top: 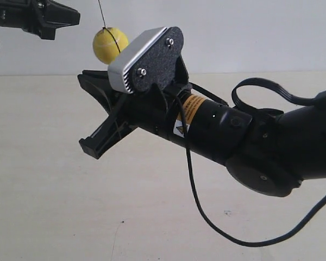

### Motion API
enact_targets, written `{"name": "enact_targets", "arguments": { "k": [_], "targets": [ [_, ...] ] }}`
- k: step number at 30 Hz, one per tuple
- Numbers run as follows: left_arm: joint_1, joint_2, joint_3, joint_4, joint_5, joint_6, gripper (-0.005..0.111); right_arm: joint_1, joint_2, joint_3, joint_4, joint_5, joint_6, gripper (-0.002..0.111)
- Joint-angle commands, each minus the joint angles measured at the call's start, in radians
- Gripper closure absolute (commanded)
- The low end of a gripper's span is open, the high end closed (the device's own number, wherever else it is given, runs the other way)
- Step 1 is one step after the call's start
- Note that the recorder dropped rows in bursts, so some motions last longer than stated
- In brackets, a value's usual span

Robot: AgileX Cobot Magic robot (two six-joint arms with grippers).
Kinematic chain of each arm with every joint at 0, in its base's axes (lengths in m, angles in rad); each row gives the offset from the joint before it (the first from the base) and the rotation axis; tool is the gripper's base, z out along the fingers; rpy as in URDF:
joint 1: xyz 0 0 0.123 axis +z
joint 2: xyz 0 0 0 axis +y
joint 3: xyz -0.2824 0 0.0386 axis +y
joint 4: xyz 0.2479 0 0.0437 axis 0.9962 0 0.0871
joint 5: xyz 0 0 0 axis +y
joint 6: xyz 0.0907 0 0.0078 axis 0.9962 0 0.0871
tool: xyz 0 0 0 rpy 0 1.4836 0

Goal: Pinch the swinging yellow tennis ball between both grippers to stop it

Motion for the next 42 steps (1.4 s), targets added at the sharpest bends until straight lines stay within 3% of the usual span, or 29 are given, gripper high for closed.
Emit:
{"name": "enact_targets", "arguments": {
  "k": [1, 28, 38, 42],
  "targets": [
    [-0.001, 0.001, -0.009, -0.004, -0.026, 0.004, 0.102, 0.001, 0.000, -0.007, 0.021, 0.003, -0.020, 0.108],
    [-0.001, 0.074, -0.002, -0.004, -0.086, 0.044, 0.102, 0.001, 0.000, -0.007, 0.191, 0.064, -0.215, 0.108],
    [0.090, 0.074, -0.004, -0.004, -0.318, 0.039, 0.102, -0.001, 0.000, -0.007, 0.233, 0.083, -0.265, 0.108],
    [0.096, 0.074, -0.005, -0.004, -0.349, 0.016, 0.102, -0.001, 0.000, -0.007, 0.233, 0.093, -0.305, 0.108]
  ]
}}
